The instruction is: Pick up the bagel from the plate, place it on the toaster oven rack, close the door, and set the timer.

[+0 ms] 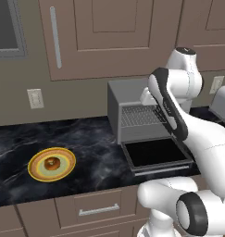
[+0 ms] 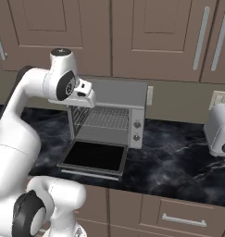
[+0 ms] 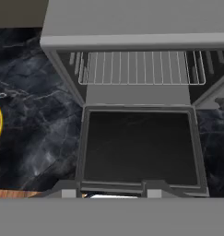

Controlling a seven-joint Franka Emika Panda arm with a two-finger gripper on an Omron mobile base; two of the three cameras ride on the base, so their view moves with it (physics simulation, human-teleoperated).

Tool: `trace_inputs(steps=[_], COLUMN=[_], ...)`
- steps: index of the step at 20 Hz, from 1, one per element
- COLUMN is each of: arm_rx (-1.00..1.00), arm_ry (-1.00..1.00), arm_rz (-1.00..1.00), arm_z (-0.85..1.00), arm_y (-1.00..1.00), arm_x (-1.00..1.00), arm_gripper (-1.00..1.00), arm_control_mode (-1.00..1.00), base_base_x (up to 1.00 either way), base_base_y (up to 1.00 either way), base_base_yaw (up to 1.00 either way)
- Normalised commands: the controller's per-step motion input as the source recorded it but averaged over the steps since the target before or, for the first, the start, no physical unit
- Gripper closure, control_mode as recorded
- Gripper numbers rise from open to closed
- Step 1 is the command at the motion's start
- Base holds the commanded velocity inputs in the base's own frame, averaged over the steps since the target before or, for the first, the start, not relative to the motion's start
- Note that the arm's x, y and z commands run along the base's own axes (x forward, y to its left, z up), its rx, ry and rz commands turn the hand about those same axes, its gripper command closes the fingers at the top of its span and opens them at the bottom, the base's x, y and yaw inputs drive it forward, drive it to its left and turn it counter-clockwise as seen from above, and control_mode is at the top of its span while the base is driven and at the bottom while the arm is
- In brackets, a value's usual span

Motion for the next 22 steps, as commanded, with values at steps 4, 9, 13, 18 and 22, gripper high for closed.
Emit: trace_inputs(steps=[4, 9, 13, 18, 22], arm_rx=[0.06, 0.22, 0.29, 0.29, 0.25], arm_ry=[0.0, 0.0, -0.01, -0.12, -0.21], arm_rz=[0.0, -0.04, -0.01, 0.0, 0.0], arm_z=[0.0, 0.0, -0.04, -0.21, -0.34], arm_y=[-0.17, -0.56, -0.69, -0.59, -0.37], arm_x=[-0.04, -0.07, -0.15, -0.22, -0.2], arm_gripper=[-1.0, -1.0, -1.0, -1.0, -1.0], arm_control_mode=[-1.0, -1.0, -1.0, -1.0, -1.0], base_base_x=[0.0, 0.0, 0.0, 0.0, 0.0], base_base_y=[0.0, 0.0, 0.0, 0.0, 0.0], base_base_yaw=[0.0, 0.0, 0.0, 0.0, 0.0])
